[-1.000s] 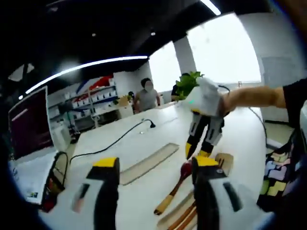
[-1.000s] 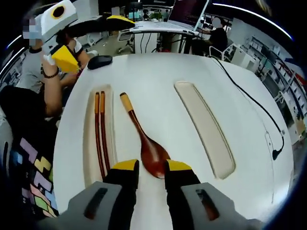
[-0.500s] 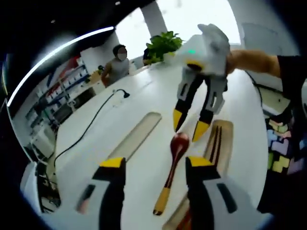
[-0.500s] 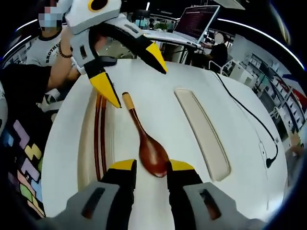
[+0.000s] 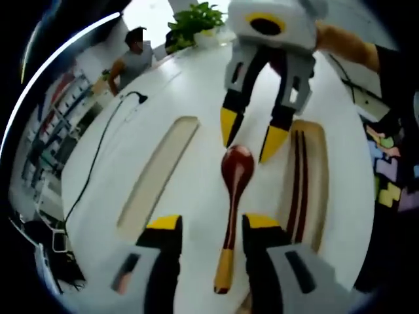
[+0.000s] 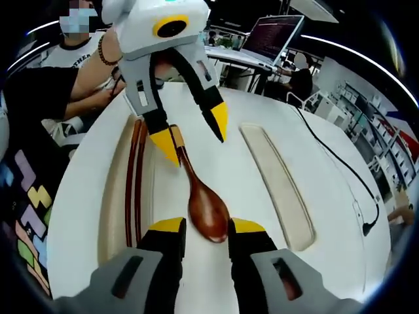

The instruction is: Arrange the utensils inside the cutlery case until each visible utensil rests in its matching compartment.

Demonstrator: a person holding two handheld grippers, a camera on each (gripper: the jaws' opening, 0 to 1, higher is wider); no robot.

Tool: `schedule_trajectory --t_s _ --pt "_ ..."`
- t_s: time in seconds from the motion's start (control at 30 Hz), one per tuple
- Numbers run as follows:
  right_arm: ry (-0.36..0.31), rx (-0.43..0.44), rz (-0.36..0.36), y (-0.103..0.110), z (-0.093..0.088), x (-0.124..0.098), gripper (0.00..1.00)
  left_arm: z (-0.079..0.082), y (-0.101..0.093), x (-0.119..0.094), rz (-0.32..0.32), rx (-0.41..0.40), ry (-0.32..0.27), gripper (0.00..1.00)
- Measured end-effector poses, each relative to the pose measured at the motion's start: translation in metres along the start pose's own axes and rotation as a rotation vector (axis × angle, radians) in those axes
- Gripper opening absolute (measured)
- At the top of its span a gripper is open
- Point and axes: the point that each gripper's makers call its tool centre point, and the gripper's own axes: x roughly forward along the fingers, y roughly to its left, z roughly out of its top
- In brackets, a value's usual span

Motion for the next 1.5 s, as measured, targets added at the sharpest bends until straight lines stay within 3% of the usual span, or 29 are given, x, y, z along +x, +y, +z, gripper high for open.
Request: schedule_trajectory --t_s 0.07,0.27,0.33,0.6,0.83,0.97,1.0,1.07,1.4,1.5 --pt "-0.002 -0.003 0.004 0.000 0.000 0.001 0.26 0.004 -0.009 0.001 -0.056 -0.043 -0.027 0.37" --pt "-0.012 -0.016 0.020 -0.003 -0.001 0.005 0.26 0.004 -0.012 0.010 -0.051 0.013 -0.011 0.25" --pt "-0.044 0.010 0.052 0.001 0.002 0.010 0.25 0.004 -0.011 0.013 -0.056 0.015 -0.009 0.24" --pt "-0.028 0.063 0.047 -0.019 0.000 0.011 0.23 0.002 -0.010 0.019 -0.072 -0.004 0.005 0.19" --pt "-0.040 0.124 0.053 -0.020 -0.004 0.010 0.19 0.004 -0.010 0.021 -0.080 -0.026 0.004 0.18" --pt "-0.045 0.137 0.037 -0.016 -0.009 0.008 0.15 0.004 -0.011 0.021 -0.087 -0.033 0.001 0.16" --pt "-0.052 0.150 0.006 -0.021 -0.009 0.007 0.12 0.004 -0.010 0.021 -0.086 -0.033 -0.002 0.16" --pt "-0.047 0.178 0.009 -0.023 -0.012 0.006 0.02 0.004 -0.010 0.021 -0.087 -0.035 -0.010 0.16" --pt "-0.149 0.274 -0.028 -0.023 -0.014 0.000 0.00 0.003 -0.005 0.024 -0.127 -0.151 -0.051 0.04" --pt "-0.162 0.262 -0.046 -0.022 -0.015 -0.003 0.00 0.005 -0.007 0.023 -0.149 -0.146 -0.071 0.04"
